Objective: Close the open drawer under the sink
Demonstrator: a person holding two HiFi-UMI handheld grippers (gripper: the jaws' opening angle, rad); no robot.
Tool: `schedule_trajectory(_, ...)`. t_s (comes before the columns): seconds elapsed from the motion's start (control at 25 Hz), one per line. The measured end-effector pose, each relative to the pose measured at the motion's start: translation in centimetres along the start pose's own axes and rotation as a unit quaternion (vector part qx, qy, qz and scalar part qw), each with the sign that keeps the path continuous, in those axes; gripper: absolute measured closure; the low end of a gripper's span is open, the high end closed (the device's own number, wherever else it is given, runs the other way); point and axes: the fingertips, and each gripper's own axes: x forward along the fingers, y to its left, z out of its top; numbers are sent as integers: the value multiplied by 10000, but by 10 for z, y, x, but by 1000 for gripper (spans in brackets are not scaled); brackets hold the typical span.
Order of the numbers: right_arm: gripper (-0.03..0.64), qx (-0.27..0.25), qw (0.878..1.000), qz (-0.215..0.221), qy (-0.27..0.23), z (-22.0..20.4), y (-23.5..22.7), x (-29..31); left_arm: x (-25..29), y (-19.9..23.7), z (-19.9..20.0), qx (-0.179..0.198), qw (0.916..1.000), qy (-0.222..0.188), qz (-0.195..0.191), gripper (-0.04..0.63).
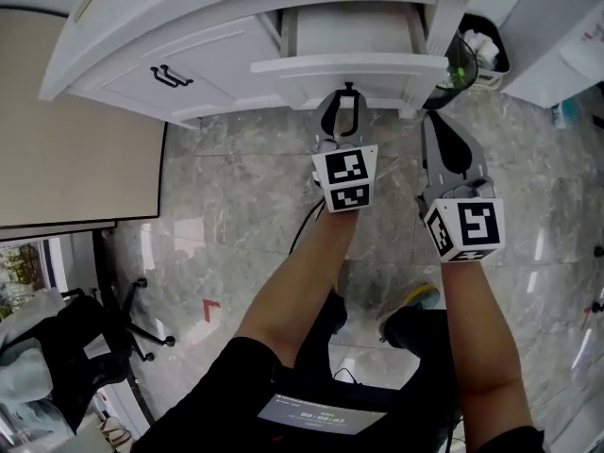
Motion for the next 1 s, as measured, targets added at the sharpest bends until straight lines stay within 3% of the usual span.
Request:
schedule_trajectory(0.44, 595, -322, 9993, -86, 148, -22, -18, 74, 43, 16, 13, -175, 9998, -2, -65, 469)
schedule_trajectory(1.0, 595, -354, 9991, -227, 5, -6, -35, 139, 110, 29, 34, -269, 9995, -9, -184, 467)
